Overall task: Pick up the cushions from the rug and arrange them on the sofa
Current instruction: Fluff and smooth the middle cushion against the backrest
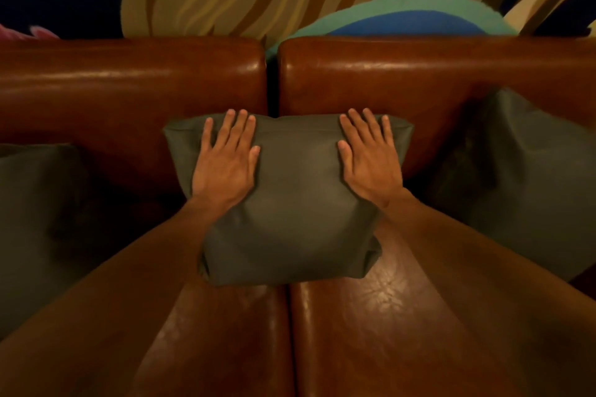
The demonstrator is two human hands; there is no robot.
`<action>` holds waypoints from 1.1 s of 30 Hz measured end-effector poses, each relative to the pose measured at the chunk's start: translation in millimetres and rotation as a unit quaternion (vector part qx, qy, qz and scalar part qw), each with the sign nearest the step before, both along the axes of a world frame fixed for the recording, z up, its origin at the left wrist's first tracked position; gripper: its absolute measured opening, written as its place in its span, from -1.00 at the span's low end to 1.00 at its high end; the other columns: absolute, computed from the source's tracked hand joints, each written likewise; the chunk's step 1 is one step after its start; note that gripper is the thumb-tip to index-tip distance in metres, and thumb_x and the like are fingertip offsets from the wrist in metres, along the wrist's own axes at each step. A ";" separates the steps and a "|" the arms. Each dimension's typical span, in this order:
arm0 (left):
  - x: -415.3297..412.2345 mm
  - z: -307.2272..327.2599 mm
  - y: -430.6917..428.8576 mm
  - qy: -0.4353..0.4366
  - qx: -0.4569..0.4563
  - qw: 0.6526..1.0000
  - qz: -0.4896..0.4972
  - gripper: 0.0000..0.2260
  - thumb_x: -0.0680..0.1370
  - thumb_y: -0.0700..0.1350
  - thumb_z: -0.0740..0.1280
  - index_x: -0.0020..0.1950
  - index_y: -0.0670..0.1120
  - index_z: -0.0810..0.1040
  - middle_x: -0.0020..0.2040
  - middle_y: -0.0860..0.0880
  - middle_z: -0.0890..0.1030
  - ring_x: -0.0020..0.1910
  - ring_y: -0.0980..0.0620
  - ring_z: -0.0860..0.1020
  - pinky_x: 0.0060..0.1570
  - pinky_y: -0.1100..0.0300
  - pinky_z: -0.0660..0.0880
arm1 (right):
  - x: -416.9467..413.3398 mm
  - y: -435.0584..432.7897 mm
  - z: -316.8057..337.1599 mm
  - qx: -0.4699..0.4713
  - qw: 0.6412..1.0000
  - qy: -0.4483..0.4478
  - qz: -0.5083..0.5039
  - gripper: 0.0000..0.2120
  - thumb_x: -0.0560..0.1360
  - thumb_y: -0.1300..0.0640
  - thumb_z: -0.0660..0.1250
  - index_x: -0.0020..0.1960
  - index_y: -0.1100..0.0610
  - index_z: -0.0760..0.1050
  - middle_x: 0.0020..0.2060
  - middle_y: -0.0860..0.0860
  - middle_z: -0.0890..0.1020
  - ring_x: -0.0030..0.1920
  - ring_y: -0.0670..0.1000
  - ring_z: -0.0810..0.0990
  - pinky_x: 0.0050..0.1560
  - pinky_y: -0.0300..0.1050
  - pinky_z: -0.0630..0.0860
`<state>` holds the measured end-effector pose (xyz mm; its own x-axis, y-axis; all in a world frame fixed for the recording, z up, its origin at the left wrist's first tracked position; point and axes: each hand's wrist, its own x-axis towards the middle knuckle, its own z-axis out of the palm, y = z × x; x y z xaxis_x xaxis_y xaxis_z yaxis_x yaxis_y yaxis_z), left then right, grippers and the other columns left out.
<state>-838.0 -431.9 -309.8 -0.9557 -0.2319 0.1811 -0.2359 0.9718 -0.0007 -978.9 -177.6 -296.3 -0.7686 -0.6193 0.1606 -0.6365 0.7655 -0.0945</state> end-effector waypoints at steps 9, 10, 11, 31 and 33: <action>27.1 15.3 1.7 0.090 0.034 0.993 0.063 -0.49 0.73 0.02 -0.06 0.63 -0.19 0.20 0.64 -0.15 0.23 0.66 -0.09 0.10 0.61 -0.20 -0.05 | 2.4 27.4 19.4 -0.038 0.995 0.029 -0.085 -0.43 0.73 -0.09 -0.07 0.65 0.15 0.23 0.66 0.13 0.24 0.68 0.21 0.11 0.66 0.34 -0.03; 30.6 14.5 19.8 0.113 0.041 0.992 0.041 -0.49 0.73 0.01 -0.03 0.63 -0.18 0.22 0.64 -0.14 0.24 0.66 -0.09 0.10 0.61 -0.20 -0.04 | 18.5 19.6 19.5 -0.061 0.996 0.039 -0.051 -0.43 0.73 -0.09 -0.04 0.65 0.14 0.23 0.66 0.12 0.23 0.69 0.20 0.11 0.66 0.33 -0.04; 32.8 12.8 40.4 0.127 0.049 0.991 0.007 -0.49 0.72 0.01 -0.01 0.63 -0.18 0.23 0.64 -0.13 0.25 0.65 -0.09 0.12 0.60 -0.21 -0.03 | 36.5 10.4 17.1 -0.077 0.996 0.044 -0.006 -0.43 0.73 -0.10 -0.04 0.65 0.12 0.22 0.67 0.11 0.21 0.69 0.19 0.11 0.67 0.31 -0.05; 39.5 56.4 47.5 0.089 0.095 0.991 -0.007 -0.53 0.69 0.03 0.15 0.53 -0.17 0.40 0.48 -0.15 0.49 0.51 -0.12 0.41 0.52 -0.14 0.26 | 75.4 -43.3 68.3 -0.086 0.994 -0.015 0.072 -0.68 0.66 0.04 0.21 0.29 0.15 0.58 0.23 0.09 0.64 0.35 0.17 0.54 0.43 0.17 0.42; 57.0 67.3 47.2 0.088 0.090 0.992 0.006 -0.54 0.68 0.02 0.19 0.53 -0.18 0.41 0.47 -0.16 0.51 0.50 -0.12 0.42 0.51 -0.14 0.29 | 90.7 -55.6 78.6 -0.096 0.990 -0.023 0.096 -0.68 0.66 0.05 0.22 0.28 0.16 0.59 0.20 0.10 0.65 0.30 0.18 0.57 0.36 0.17 0.47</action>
